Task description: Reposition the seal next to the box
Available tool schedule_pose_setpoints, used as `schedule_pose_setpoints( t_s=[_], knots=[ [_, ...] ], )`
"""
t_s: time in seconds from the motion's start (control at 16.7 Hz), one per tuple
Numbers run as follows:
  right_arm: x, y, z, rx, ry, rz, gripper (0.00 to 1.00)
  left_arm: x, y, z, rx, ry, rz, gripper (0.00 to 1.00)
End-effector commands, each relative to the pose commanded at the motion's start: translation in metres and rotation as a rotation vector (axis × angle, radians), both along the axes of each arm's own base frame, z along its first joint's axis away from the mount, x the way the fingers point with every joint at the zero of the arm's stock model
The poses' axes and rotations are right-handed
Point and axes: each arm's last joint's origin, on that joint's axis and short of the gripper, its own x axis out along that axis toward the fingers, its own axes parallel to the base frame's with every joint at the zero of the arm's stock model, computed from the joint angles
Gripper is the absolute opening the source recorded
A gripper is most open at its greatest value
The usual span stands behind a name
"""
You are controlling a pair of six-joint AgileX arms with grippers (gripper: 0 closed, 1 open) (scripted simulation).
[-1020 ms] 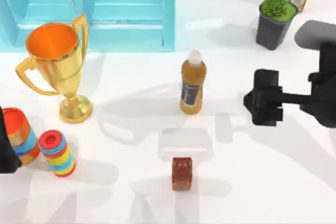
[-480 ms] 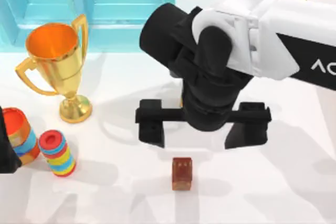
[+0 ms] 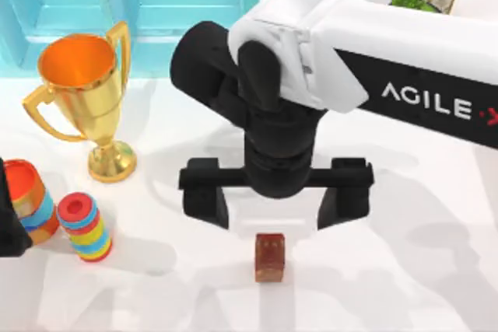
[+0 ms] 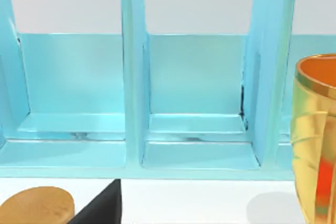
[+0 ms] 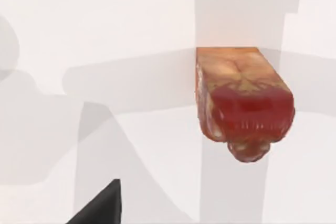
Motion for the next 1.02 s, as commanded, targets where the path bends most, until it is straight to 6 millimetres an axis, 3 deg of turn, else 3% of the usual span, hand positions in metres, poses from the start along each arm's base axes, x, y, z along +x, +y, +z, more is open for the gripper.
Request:
schedule_pose_setpoints(
  t_s=[0.18,0.3,0.78,1.02],
  knots=[
    [0.001,-0.001,-0.001,0.001,-0.001,-0.004,1.0,0.0,0.0,0.0,0.0,0.0,0.0,1.0],
    [0.002,0.0,-0.012,-0.003,0.002,-0.001,1.0,0.0,0.0,0.0,0.0,0.0,0.0,1.0],
    [0.001,0.0,-0.097,0.002,-0.001,0.0,1.0,0.0,0.0,0.0,0.0,0.0,0.0,1.0],
    [0.0,0.0,-0.1,0.0,0.0,0.0,1.0,0.0,0.0,0.0,0.0,0.0,0.0,1.0]
  ],
)
